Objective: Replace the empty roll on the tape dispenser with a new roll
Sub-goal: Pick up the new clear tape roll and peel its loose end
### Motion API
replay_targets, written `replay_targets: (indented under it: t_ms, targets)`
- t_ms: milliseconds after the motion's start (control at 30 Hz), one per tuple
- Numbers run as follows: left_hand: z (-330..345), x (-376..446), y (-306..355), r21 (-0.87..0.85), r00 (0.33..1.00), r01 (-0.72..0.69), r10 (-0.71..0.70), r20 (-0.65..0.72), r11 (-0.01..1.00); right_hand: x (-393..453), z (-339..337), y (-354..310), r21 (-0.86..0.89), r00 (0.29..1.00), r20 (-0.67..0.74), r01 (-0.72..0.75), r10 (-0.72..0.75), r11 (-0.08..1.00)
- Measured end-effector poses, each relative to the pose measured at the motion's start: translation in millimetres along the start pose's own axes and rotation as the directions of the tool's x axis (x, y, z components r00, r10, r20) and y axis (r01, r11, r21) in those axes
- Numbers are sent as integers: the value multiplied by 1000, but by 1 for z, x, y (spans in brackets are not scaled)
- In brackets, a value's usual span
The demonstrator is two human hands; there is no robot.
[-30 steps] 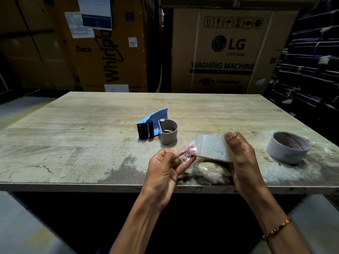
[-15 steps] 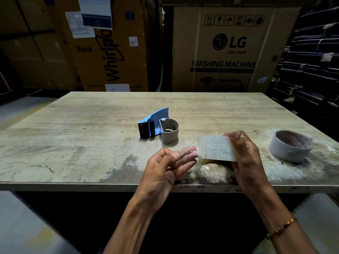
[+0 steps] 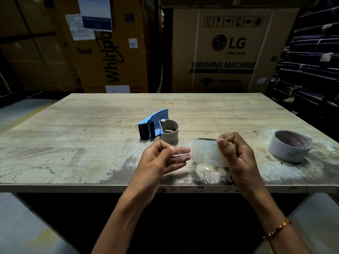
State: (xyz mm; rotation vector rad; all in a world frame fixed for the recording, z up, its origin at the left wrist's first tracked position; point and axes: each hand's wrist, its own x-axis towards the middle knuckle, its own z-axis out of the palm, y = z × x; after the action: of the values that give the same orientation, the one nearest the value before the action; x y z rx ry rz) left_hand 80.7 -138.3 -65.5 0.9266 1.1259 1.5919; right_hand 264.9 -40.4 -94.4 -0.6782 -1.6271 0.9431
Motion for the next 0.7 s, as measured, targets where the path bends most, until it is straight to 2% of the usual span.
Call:
replay_targets:
  t_ms: [100,267,400,500,700]
  targets:
    - [-2,0,5,115,999,-33,32,10,993,-1,2,4,-75,999,35,42,-40,996]
    - [-2,-1,4,188,997,-65,58,46,980,0,4,10,-167,993,73,108,-97,980]
    - [1,-1,-5,321,987,-155,160,13,934,-1,8,9,-223,984,82,171,-156,960]
    - [5,-4,-8,518,962,-231,275,-8,824,-2,10,10,-265,980,68,196,-185,944]
    - [32,-11,-17,831,838,-303,546,-1,467,-8,14,13,-412,970,3,224,-245,883]
